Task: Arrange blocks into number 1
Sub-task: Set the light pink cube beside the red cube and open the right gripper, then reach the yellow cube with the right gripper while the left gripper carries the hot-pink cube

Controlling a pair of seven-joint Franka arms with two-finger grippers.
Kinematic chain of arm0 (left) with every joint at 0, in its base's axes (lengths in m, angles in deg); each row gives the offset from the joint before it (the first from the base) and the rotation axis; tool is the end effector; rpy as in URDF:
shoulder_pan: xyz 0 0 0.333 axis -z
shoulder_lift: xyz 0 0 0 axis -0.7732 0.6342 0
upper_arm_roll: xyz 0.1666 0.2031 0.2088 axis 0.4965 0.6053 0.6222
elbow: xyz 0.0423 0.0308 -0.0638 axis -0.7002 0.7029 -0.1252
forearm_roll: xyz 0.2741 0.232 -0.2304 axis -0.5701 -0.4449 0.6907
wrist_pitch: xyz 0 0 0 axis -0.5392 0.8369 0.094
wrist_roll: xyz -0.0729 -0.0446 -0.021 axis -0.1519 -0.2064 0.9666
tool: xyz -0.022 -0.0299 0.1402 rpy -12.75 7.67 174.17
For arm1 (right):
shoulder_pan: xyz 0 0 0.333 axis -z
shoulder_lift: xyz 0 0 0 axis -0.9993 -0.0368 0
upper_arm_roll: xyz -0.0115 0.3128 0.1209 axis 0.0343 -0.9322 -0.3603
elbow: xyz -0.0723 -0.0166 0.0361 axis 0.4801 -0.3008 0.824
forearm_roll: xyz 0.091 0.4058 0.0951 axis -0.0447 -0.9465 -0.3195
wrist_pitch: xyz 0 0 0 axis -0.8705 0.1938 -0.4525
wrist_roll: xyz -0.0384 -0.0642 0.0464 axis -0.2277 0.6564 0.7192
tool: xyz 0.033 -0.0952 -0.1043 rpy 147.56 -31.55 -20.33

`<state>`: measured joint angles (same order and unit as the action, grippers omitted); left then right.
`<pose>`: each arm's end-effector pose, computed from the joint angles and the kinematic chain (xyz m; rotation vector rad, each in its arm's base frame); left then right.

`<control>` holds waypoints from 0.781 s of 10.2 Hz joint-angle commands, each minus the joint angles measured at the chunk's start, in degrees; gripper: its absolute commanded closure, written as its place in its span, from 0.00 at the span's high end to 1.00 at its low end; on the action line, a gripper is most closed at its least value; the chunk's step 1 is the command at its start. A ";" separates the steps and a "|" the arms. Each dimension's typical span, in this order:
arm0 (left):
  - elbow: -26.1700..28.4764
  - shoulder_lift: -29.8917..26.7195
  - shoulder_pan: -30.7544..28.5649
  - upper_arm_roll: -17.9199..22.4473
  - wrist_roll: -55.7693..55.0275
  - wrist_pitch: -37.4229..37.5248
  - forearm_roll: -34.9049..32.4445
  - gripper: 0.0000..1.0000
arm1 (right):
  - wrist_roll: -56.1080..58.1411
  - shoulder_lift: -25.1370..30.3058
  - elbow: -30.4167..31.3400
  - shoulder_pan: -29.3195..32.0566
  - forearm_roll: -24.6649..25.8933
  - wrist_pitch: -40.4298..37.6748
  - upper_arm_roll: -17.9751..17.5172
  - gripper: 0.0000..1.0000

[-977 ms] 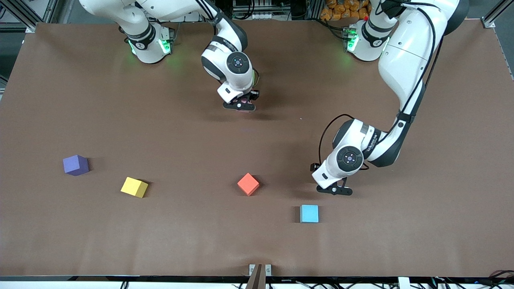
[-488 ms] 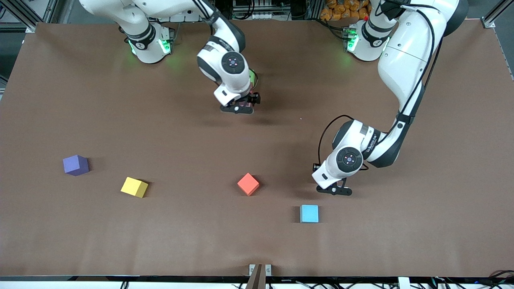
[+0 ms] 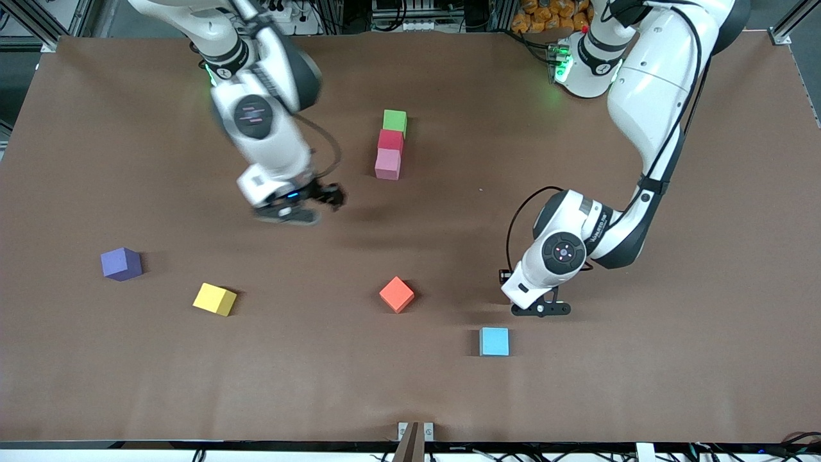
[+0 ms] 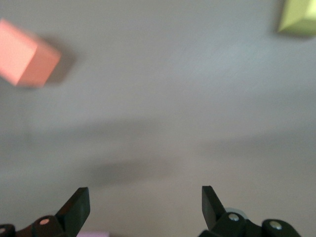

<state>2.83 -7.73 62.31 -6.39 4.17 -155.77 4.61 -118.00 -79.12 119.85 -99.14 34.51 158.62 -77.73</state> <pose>0.6788 -0.3033 0.1765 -3.1099 -0.0520 0.1047 0.5568 0.2764 0.3369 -3.1125 0.2191 -0.0225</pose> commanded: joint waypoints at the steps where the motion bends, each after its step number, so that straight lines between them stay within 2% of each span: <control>1: 1.22 -2.66 1.08 -3.72 -8.59 0.77 -0.35 0.00 | 6.49 1.01 -2.35 2.98 0.36 -3.41 3.71 1.00; 2: 1.22 -2.67 1.86 -6.01 -12.72 1.38 -0.35 0.00 | 7.03 1.01 -3.67 3.25 0.36 -4.73 6.60 1.00; 3: 1.22 -2.49 3.87 -6.99 -16.50 1.65 -0.44 0.00 | 7.21 0.92 -3.86 4.82 0.28 -5.61 7.24 1.00; 5: 0.78 -2.05 10.72 -7.00 -23.63 1.65 -0.70 0.00 | 11.75 0.75 -3.42 9.38 0.28 -5.71 7.24 1.00; 8: 0.43 0.13 18.90 -6.56 -29.02 1.22 -1.05 0.00 | 17.14 -1.26 -3.07 12.82 0.36 -4.93 7.33 1.00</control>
<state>3.47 -8.58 78.90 -13.70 -23.40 -154.60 4.61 -102.19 -79.02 116.94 -87.54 34.52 153.31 -69.67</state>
